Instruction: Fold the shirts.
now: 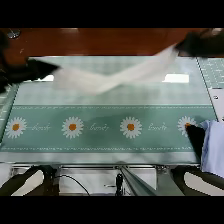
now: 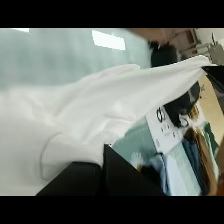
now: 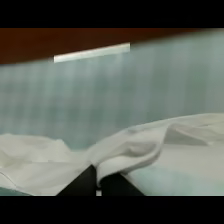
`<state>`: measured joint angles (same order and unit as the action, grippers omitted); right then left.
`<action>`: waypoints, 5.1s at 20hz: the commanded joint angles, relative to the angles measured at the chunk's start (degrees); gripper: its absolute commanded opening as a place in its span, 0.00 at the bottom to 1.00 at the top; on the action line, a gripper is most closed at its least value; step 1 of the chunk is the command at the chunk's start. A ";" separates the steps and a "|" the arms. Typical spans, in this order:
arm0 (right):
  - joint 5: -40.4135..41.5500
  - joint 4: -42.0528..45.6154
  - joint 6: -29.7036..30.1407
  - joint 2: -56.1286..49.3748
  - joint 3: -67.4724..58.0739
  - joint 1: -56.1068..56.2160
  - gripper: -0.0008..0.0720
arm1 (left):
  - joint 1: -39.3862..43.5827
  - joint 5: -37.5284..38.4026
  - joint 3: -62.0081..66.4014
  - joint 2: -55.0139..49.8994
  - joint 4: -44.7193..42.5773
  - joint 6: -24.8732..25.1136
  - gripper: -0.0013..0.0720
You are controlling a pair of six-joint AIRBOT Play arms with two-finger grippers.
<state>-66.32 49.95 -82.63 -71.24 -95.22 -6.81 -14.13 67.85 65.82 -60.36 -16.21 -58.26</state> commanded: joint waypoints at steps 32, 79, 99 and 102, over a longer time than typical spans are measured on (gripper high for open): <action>5.03 13.94 -0.39 13.73 28.81 0.13 0.04 | 7.50 -13.60 -2.95 9.33 -50.03 -20.44 0.06; 6.64 -16.00 13.03 17.29 62.01 -17.27 0.86 | -10.38 -2.36 -47.93 -0.59 -33.68 -14.36 0.67; 4.76 5.14 2.12 2.25 63.21 -17.14 0.86 | -10.12 0.74 -43.08 0.02 -29.59 -10.73 0.06; 7.74 2.62 3.08 -0.52 58.86 -13.92 0.86 | -10.12 0.74 -43.08 0.04 -29.57 -10.71 0.06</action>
<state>-62.50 54.37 -80.42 -68.77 -33.56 -23.90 -24.25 68.60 22.68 -60.36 -45.87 -68.99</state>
